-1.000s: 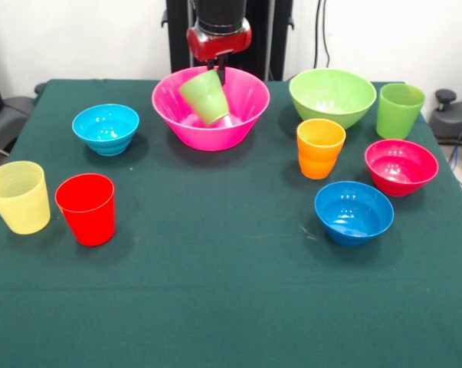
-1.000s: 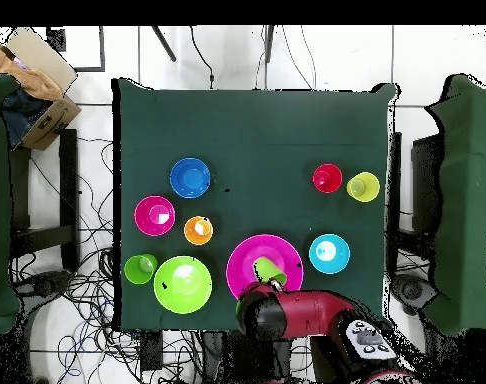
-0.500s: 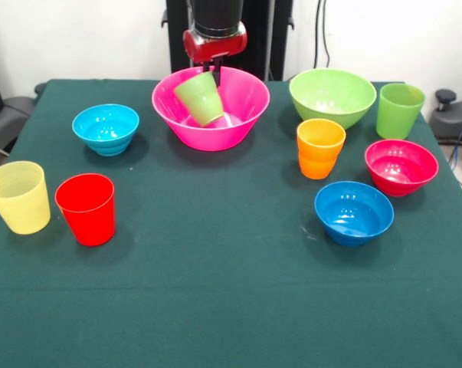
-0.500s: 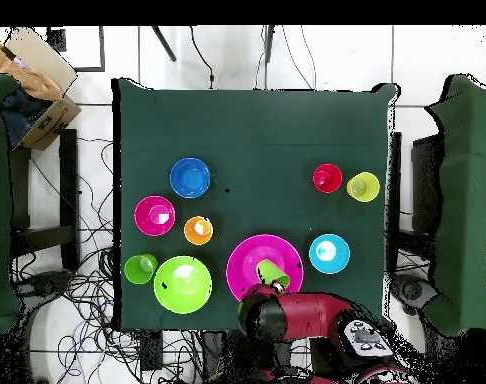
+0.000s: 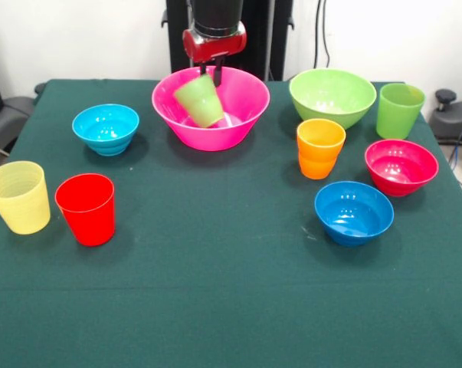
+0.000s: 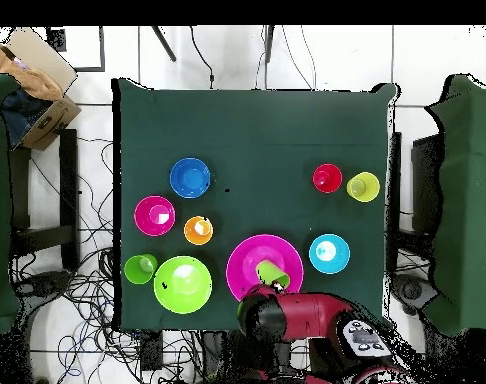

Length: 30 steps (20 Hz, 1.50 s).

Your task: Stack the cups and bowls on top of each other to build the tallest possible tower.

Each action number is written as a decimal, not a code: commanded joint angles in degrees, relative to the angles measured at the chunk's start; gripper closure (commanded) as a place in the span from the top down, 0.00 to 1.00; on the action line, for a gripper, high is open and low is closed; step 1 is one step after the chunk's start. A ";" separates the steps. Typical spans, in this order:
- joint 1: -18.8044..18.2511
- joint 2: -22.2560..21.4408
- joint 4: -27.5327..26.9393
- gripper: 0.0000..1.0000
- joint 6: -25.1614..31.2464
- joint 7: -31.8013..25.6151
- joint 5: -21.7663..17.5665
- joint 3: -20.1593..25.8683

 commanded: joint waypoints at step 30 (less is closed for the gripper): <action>1.95 -2.94 -9.35 1.00 10.12 4.56 3.95 6.44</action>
